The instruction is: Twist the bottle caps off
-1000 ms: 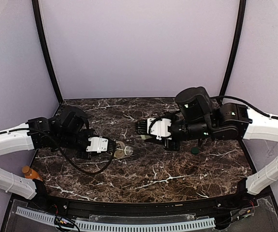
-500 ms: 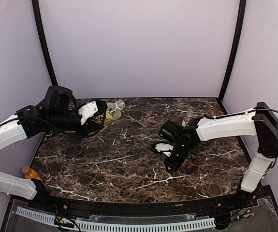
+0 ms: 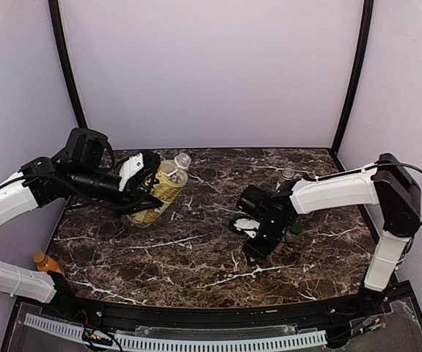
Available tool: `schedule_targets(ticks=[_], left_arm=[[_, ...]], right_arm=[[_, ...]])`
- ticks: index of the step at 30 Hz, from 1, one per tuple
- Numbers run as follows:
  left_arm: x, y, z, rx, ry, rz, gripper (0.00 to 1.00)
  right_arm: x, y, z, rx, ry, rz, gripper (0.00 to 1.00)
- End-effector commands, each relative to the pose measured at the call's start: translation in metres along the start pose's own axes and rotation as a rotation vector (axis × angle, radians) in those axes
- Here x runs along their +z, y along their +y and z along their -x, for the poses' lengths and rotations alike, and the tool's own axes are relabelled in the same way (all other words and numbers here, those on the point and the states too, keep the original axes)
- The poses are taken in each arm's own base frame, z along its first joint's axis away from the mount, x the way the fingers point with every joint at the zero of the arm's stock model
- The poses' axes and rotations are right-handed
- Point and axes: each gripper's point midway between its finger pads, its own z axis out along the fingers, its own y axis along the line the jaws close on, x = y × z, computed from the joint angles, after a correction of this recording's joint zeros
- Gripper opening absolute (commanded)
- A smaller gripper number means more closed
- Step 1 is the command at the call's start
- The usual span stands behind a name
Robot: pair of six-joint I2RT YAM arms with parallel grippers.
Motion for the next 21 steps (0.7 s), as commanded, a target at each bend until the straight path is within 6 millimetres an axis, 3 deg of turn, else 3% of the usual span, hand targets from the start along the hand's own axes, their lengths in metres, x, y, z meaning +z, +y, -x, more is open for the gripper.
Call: schedule_targets(ticks=[1,3,6,10,13,15,17,21], left_arm=[[-0.009,-0.011,0.006,-0.001,-0.024,-0.050,0.01],[-0.009,-0.012,0.006,0.001,-0.026,-0.055,0.01],[-0.009,-0.013,0.007,0.009,-0.029,-0.063,0.01],[-0.008,-0.014,0.007,0.020,-0.032,-0.073,0.01],[-0.008,-0.015,0.010,0.024,-0.038,-0.082,0.01],[-0.007,-0.015,0.011,0.024,-0.041,-0.087,0.01],[-0.007,-0.015,0.013,0.021,-0.043,-0.091,0.01],[-0.008,-0.014,0.015,0.025,-0.042,-0.090,0.01]], right_arm=[[-0.034,-0.007,0.021,-0.005,-0.083,-0.058,0.71],[-0.062,-0.004,0.037,-0.038,-0.172,-0.064,0.78],[-0.119,0.011,0.071,-0.098,-0.379,-0.031,0.84],[-0.230,0.070,0.115,-0.264,-0.831,0.169,0.89],[-0.314,0.110,0.123,-0.419,-1.221,0.296,0.93],[-0.342,0.127,0.121,-0.477,-1.406,0.364,0.94],[-0.357,0.141,0.126,-0.513,-1.498,0.420,0.94],[-0.357,0.166,0.144,-0.564,-1.497,0.484,0.93]])
